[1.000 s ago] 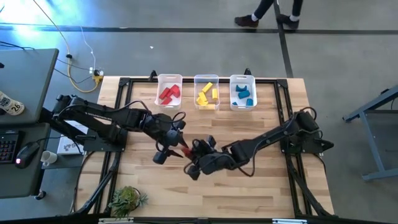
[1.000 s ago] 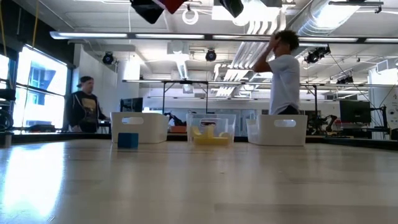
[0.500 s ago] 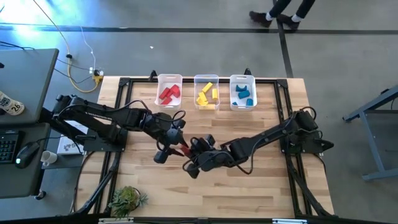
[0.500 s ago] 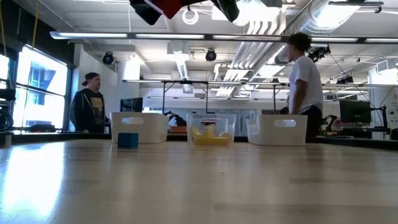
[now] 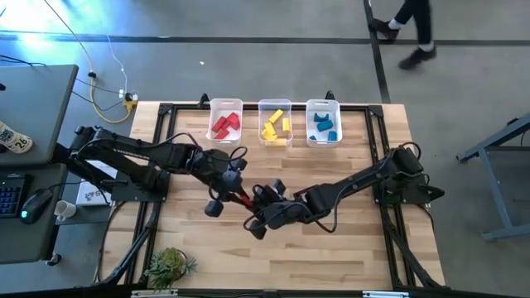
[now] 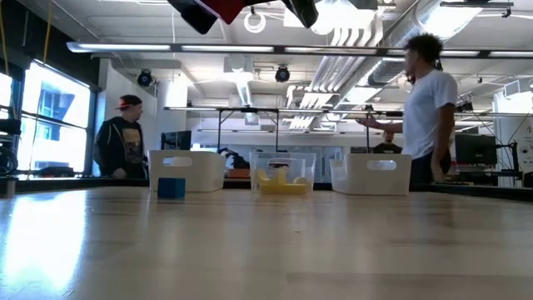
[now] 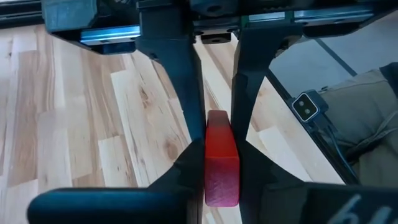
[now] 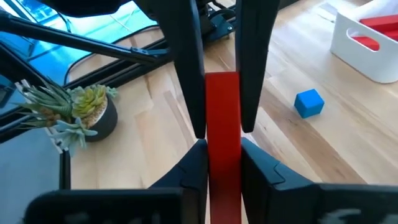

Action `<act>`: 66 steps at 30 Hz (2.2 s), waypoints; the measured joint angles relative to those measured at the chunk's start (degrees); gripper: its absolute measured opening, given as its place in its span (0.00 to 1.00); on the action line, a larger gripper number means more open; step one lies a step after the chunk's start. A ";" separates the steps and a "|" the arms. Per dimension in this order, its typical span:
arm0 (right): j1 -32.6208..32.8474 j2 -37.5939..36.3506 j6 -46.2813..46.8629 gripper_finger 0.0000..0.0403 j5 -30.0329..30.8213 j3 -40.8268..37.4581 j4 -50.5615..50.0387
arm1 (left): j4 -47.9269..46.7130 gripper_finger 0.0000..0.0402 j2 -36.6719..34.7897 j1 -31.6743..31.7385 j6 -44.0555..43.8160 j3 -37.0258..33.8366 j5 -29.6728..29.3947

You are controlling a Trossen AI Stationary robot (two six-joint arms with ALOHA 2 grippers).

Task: Sort & place blocks by color
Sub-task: Put the red block into the left white bin

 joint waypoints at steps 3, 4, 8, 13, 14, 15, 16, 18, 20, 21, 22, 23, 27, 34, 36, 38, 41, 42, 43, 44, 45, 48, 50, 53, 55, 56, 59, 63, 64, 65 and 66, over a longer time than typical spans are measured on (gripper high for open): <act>-0.02 0.00 0.14 0.16 -0.23 0.00 0.28 | -0.11 0.08 -0.08 -0.02 0.48 0.00 0.04; -0.02 0.00 0.04 0.17 -0.23 0.00 0.34 | -0.21 0.09 -0.11 -0.02 0.62 0.00 0.03; -0.02 0.00 -0.36 0.22 0.94 0.00 0.44 | -1.64 0.10 -0.11 -0.04 0.79 -0.04 -0.22; 0.00 0.00 -0.74 0.31 1.84 0.00 0.42 | -3.97 0.10 -0.11 -0.07 0.71 -0.04 -2.88; 0.00 0.00 -0.78 0.33 2.48 0.00 0.40 | -4.75 0.10 -0.11 -0.07 0.98 -0.04 -3.69; 0.00 0.00 -0.76 0.34 2.77 0.00 0.37 | -5.70 0.10 -0.11 -0.06 1.53 -0.04 -4.47; 0.00 0.00 -0.76 0.36 2.81 0.00 0.20 | -6.62 0.10 -0.11 0.10 2.16 -0.04 -5.44; 0.00 0.00 -0.78 0.39 2.80 0.00 -0.03 | -8.89 0.10 -0.11 0.45 2.64 -0.04 -7.34; 0.00 0.00 -0.79 0.41 2.75 0.00 -0.18 | -11.14 0.10 -0.11 1.36 3.17 -0.04 -8.41; 0.00 0.00 -0.78 0.41 2.74 0.00 -0.46 | -12.24 0.10 -0.11 1.85 3.52 -0.04 -9.19; 0.00 0.00 -0.83 0.41 2.72 0.00 -0.59 | -13.23 0.10 -0.11 2.49 3.88 -0.04 -10.26; 0.00 0.00 -0.83 0.41 2.72 0.00 -0.61 | -14.30 0.10 -0.11 3.28 4.18 -0.04 -11.31; 0.01 0.00 -0.92 0.41 2.68 0.00 -0.82 | -16.86 0.10 -0.11 7.50 5.72 -0.04 -13.70; 0.02 0.00 -0.92 0.42 2.59 0.00 -0.89 | -17.75 0.10 -0.11 18.36 9.55 -0.04 -13.90; 0.02 0.00 -0.93 0.42 2.59 0.00 -0.90 | -17.75 0.10 -0.09 21.96 10.36 -0.04 -13.90; 0.02 0.00 -0.92 0.42 2.58 0.00 -0.89 | -17.75 0.10 -0.09 25.60 11.00 -0.04 -14.26; 0.02 0.00 -0.93 0.42 2.57 0.00 -0.91 | -17.73 0.10 -0.09 30.71 11.98 -0.04 -17.47; 0.02 0.00 -0.92 0.42 2.57 0.00 -0.89 | -17.70 0.10 -0.09 32.28 12.29 -0.04 -18.79; 0.02 0.00 -0.92 0.42 2.57 0.00 -0.91 | -17.70 0.10 -0.09 33.87 12.46 -0.04 -19.97; 0.02 0.00 -0.94 0.42 2.57 0.00 -0.91 | -17.70 0.10 -0.09 35.42 12.47 -0.04 -20.71; -0.03 0.00 -0.93 0.42 2.65 0.00 -0.90 | -17.70 0.10 -0.09 36.91 12.48 -0.04 -21.03; -0.23 0.00 -0.94 0.42 2.72 0.00 -0.89 | -17.65 0.10 -0.08 40.84 12.48 -0.04 -21.17; -0.36 0.00 -0.93 0.42 2.72 0.00 -0.89 | -17.38 0.10 0.05 42.88 12.41 -0.04 -21.20; -0.71 0.00 -0.94 0.42 2.72 0.00 -0.91 | -17.27 0.10 1.14 44.77 10.43 -0.04 -21.20; -0.98 0.00 -0.94 0.42 2.74 0.00 -0.89 | -17.26 0.11 2.49 45.67 9.82 -0.04 -21.20; -1.11 0.00 -0.94 0.42 2.72 0.00 -0.89 | -17.25 0.11 3.34 45.94 9.82 -0.04 -21.21; -1.49 0.00 -0.92 0.42 2.68 0.00 -0.90 | -17.27 0.11 6.14 46.18 9.82 -0.04 -21.29; -1.49 0.00 -0.92 0.42 2.62 0.00 -0.91 | -17.09 0.13 8.11 46.12 9.36 -0.04 -21.31; -1.49 0.00 -0.92 0.42 2.60 0.00 -0.90 | -17.07 0.14 8.38 46.09 9.27 -0.04 -21.31; -1.49 0.00 -0.92 0.42 2.59 0.00 -0.91 | -17.03 0.15 8.51 46.10 8.85 -0.04 -21.32; -1.49 0.00 -0.92 0.42 2.57 0.00 -0.91 | -16.78 0.16 8.59 46.10 8.10 -0.04 -21.43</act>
